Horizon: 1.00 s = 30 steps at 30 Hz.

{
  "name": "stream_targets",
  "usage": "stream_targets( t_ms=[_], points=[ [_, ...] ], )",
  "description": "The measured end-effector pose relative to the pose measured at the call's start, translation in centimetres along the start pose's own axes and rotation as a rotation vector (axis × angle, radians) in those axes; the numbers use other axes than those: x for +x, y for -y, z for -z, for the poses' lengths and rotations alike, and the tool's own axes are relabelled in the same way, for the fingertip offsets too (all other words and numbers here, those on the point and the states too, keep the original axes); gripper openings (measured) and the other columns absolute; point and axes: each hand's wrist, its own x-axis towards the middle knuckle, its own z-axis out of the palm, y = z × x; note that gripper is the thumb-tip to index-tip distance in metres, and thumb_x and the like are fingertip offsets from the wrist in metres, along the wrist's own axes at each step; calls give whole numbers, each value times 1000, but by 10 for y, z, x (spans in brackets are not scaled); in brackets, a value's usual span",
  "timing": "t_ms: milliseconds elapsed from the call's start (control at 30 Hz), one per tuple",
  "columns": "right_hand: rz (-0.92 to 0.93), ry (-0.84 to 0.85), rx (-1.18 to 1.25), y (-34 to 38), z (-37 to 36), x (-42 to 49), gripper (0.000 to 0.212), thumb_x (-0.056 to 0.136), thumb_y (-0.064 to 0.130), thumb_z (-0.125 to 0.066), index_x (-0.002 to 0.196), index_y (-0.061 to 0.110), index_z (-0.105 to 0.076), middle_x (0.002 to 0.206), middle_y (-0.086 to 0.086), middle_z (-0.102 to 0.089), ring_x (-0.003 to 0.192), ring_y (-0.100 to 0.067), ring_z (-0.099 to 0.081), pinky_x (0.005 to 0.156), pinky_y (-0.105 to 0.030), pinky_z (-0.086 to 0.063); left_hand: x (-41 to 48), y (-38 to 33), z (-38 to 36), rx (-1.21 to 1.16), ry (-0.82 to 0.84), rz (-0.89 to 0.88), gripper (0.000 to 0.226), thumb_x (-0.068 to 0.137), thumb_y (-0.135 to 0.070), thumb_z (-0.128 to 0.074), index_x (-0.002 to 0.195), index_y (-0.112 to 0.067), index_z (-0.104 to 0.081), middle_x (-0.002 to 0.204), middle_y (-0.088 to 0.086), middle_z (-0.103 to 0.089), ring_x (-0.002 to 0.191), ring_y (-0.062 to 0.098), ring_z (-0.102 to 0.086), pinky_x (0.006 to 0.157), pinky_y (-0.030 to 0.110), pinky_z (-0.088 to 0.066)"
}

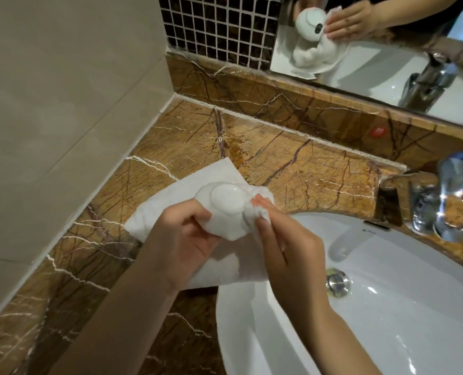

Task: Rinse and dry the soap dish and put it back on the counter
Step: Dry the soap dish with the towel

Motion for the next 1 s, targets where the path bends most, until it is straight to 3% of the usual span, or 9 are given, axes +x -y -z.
stream_targets(
  t_ms=[67,200,300,433,533,633,700,800,1000],
  points=[
    [-13,101,-7,-2,7,7,26,91,24,-51,110,21,-70,118,18,-60,117,2,-52,91,-14,-44,1,-6,2,24,27,25,34,80,-2,-37,94,6,-67,90,20,-69,84,26,-69,63,34,-58],
    [-44,197,-74,-1,15,18,22,92,32,-47,97,31,-69,95,21,-67,86,-1,-61,67,-11,-41,6,-12,2,55,-7,109,46,95,-29,-36,127,-1,-53,132,19,-56,123,33,-51,85,45,-53],
    [-45,161,-98,0,17,21,20,91,30,-49,92,29,-69,83,21,-65,76,-3,-57,62,-11,-39,4,-13,8,126,-20,149,42,91,-27,-45,126,-7,-54,122,16,-64,111,30,-61,81,42,-56],
    [-102,82,-143,0,17,19,27,90,32,-46,76,14,-61,64,-1,-61,63,-16,-50,57,-31,-38,-6,-11,8,154,1,150,39,80,-21,-58,115,-4,-60,108,14,-71,97,27,-69,68,33,-59],
    [-153,16,-138,9,12,12,26,92,31,-43,76,17,-59,67,1,-61,65,-15,-51,56,-28,-36,-7,0,0,168,-96,-13,27,83,-16,-57,106,-3,-64,94,11,-75,83,20,-72,55,23,-56],
    [-184,-92,-90,22,3,2,24,95,30,-44,84,21,-64,80,7,-69,74,-12,-60,62,-26,-42,-5,17,-9,129,-140,-177,25,91,-18,-52,107,-3,-63,99,13,-74,92,21,-70,66,25,-58],
    [-188,-129,-108,30,-7,-4,29,96,30,-43,95,17,-68,102,2,-73,100,-16,-65,76,-25,-48,-4,27,-16,48,-163,-242,23,92,-18,-51,105,-4,-63,98,14,-74,95,23,-70,73,28,-58],
    [-143,-133,-190,39,-15,-10,34,93,28,-44,116,17,-65,129,3,-61,126,-10,-50,97,-27,-46,-4,35,-23,-85,-200,-259,11,91,-13,-51,97,-9,-59,85,9,-76,86,21,-72,69,28,-58],
    [72,-139,-424,45,-20,-18,35,88,25,-49,113,10,-67,119,-7,-67,115,-21,-59,89,-22,-43,-7,32,-24,72,-193,-315,25,94,-14,-49,72,-12,-62,50,-3,-63,48,7,-63,48,16,-50]
  ],
)
